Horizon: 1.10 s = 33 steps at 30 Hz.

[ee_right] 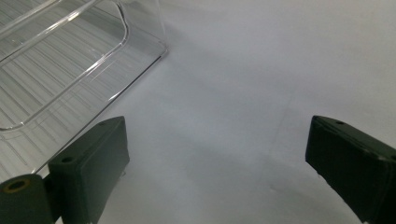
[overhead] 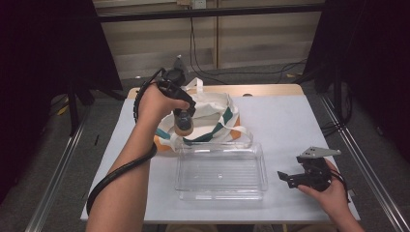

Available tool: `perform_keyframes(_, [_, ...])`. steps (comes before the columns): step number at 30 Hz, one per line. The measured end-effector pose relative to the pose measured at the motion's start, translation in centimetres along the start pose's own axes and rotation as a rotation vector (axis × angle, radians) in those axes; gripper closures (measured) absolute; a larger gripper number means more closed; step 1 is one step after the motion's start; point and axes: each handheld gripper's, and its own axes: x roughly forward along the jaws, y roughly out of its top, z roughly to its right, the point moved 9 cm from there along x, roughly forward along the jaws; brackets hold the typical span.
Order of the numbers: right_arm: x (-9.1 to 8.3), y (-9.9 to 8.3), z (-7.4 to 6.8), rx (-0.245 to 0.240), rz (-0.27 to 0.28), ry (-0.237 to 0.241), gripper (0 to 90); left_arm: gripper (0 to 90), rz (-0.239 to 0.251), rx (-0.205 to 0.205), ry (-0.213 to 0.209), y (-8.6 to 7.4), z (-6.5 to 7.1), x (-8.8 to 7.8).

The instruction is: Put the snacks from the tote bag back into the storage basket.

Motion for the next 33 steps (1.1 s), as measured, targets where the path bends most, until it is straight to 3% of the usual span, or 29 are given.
perform_keyframes(8, [0.0, 0.0, 0.0, 0.0, 0.003, 0.0, 5.6, 30.0, -0.014, 0.022, 0.001, -0.3, 0.4, -0.7])
perform_keyframes(26, [0.0, 0.1, -0.1, -0.008, 0.003, 0.004, 5.6, 30.0, -0.047, 0.058, -0.021, -1.2, 1.5, -0.3])
perform_keyframes(33, [0.1, 0.1, -0.2, -0.011, 0.0, 0.008, 5.6, 30.0, -0.037, 0.062, -0.021, -1.5, 1.7, -0.6])
